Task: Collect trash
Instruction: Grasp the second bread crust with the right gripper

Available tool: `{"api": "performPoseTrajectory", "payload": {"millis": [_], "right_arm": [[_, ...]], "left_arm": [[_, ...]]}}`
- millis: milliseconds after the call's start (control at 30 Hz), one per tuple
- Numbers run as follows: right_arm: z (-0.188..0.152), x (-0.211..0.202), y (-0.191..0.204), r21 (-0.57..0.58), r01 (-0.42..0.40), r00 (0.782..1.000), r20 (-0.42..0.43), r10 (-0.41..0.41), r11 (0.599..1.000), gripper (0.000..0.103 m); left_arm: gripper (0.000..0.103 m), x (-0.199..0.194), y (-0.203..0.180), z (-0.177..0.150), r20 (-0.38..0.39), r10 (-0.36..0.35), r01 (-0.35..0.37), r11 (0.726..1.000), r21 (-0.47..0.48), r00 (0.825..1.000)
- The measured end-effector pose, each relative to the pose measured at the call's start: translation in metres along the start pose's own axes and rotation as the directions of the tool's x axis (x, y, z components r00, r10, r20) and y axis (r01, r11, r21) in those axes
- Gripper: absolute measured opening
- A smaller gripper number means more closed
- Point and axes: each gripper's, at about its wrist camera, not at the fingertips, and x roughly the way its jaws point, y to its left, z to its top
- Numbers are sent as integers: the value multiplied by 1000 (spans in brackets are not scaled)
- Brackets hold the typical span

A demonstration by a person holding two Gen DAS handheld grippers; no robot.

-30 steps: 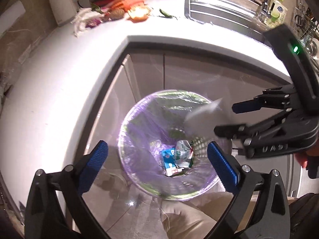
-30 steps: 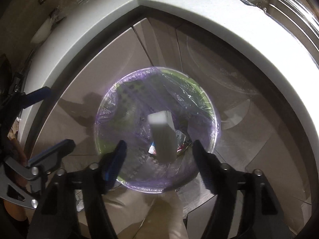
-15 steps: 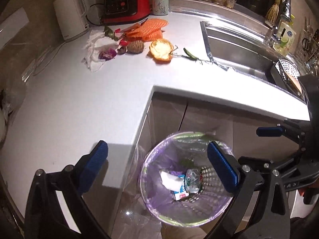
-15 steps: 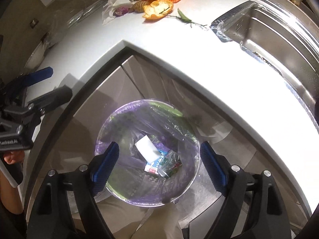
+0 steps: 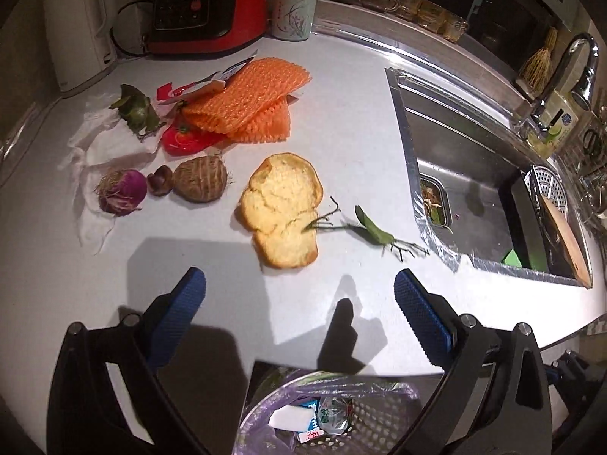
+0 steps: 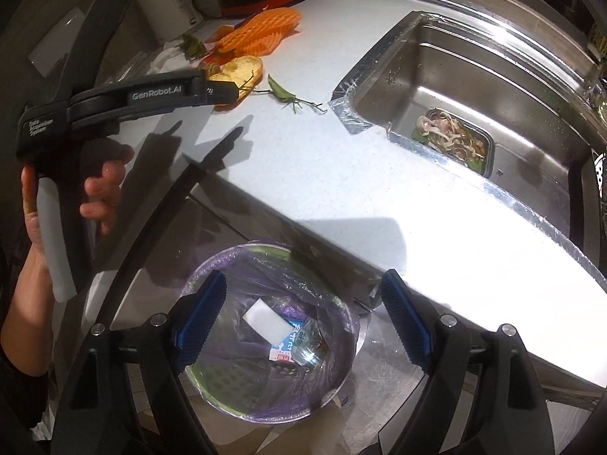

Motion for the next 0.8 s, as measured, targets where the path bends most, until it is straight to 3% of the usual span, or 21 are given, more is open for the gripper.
{"api": "performPoseTrajectory", "payload": {"millis": [133,200,333,400,467,533,800], "right_arm": [[4,2,-5,41,21,1000,6,-21,999,83],[6,3,-6,59,27,1000,8,-28,998,83],[9,3,-9,81,38,999,14,-39,996,83],[10,5,-10,91,39,999,15,-41,995,83],[11,6,-10,92,41,999,17,-43,995,83],[12,7,-10,91,39,999,18,-41,995,83],[20,11,-7,68,21,999,26,-23,997,83]], "left_arm": [[91,19,2,13,-23,-25,24,998,-62,999],[80,29,1,16,-50,-40,37,997,-64,998],[71,36,-6,21,-45,-10,8,999,-38,999],[46,37,-5,26,-37,18,-19,999,-38,999],[39,36,2,31,-44,5,-7,998,-63,999],[16,34,9,34,-46,-10,5,994,-105,999],[15,20,21,32,-39,-49,44,991,-123,998]]}}
